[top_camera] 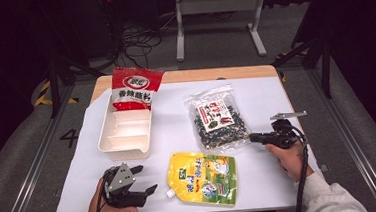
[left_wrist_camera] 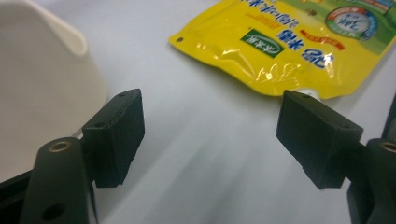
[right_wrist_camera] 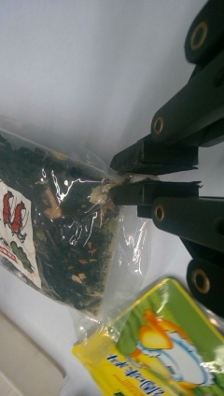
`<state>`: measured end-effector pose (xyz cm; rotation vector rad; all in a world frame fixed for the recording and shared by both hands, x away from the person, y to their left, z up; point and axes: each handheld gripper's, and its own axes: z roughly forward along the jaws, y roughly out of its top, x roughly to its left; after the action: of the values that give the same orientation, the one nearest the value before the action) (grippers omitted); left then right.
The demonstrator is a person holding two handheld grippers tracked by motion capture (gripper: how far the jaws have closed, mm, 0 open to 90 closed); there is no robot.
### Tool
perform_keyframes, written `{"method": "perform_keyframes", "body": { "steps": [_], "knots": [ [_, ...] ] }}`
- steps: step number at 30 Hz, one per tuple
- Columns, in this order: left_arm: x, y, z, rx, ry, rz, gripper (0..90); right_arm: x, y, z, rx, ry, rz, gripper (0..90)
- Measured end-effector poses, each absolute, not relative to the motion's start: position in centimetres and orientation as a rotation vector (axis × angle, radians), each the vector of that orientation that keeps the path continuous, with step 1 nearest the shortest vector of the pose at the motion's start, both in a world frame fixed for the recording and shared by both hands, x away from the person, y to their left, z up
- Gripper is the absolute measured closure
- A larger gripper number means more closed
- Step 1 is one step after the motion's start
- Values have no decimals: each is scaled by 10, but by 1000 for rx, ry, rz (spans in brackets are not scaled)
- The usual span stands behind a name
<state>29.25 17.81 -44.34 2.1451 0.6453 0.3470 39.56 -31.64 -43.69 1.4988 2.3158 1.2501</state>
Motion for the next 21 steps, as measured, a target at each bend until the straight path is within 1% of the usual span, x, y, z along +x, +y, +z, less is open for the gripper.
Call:
{"method": "perform_keyframes", "body": {
  "steps": [4, 7, 8, 14, 17, 18, 19, 20, 21],
  "knots": [
    [295, 166, -438, 2128, 614, 311, 243, 387, -324, -437, 1490, 2308, 1221, 819],
    [303, 145, -433, 2124, 560, 271, 240, 381, -329, -438, 1488, 2304, 1202, 816],
    [303, 145, -433, 2124, 560, 271, 240, 381, -329, -438, 1488, 2304, 1202, 816],
    [321, 109, -424, 2146, 482, 250, 235, 365, -333, -439, 1457, 2330, 1163, 801],
    [338, 97, -419, 2128, 487, 212, 233, 362, -336, -440, 1447, 2337, 1131, 759],
    [345, 92, -418, 2132, 494, 195, 229, 362, -337, -442, 1436, 2358, 1122, 712],
    [358, 84, -419, 2133, 518, 163, 224, 362, -338, -442, 1413, 2366, 1119, 689],
    [358, 84, -419, 2133, 518, 163, 223, 363, -338, -442, 1398, 2370, 1116, 657],
    [369, 79, -419, 2126, 547, 125, 223, 365, -338, -440, 1386, 2379, 1104, 621]
  ]
}}
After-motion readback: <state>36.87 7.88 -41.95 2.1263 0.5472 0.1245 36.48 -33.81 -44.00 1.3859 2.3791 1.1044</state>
